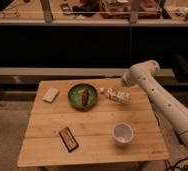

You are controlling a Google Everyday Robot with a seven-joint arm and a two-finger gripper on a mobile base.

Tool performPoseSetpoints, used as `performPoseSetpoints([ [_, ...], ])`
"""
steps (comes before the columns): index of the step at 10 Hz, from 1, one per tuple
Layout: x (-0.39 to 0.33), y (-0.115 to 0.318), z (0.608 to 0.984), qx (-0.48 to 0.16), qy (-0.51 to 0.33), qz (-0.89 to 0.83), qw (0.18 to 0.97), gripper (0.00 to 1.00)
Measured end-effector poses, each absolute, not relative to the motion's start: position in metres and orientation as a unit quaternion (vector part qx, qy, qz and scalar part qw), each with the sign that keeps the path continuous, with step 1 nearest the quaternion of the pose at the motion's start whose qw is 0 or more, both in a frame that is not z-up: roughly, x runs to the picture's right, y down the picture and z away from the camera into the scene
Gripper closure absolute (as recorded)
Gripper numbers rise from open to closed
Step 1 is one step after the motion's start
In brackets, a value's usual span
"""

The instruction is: Place the bottle in the ceramic bowl

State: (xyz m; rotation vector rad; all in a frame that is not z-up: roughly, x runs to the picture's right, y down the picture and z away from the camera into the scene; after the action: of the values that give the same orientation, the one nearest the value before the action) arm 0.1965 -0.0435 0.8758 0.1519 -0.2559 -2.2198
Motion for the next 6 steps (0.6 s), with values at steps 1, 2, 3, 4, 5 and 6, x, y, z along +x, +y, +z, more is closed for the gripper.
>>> performPoseSetpoints([
  [1, 0.197, -0.043, 0.885, 0.071, -0.107, -0.89, 0.437, 0.25],
  [2, 0.196, -0.04, 0.892, 0.079, -0.112, -0.889, 0.437, 0.25],
  [3, 0.196, -0.037, 0.898, 0.083, -0.116, -0.889, 0.435, 0.25],
  [4, 0.2, -0.031, 0.905, 0.08, -0.119, -0.892, 0.429, 0.25],
  [5, 0.205, -0.024, 0.913, 0.074, -0.122, -0.897, 0.419, 0.25],
  [6, 0.207, -0.02, 0.917, 0.072, -0.124, -0.899, 0.413, 0.25],
])
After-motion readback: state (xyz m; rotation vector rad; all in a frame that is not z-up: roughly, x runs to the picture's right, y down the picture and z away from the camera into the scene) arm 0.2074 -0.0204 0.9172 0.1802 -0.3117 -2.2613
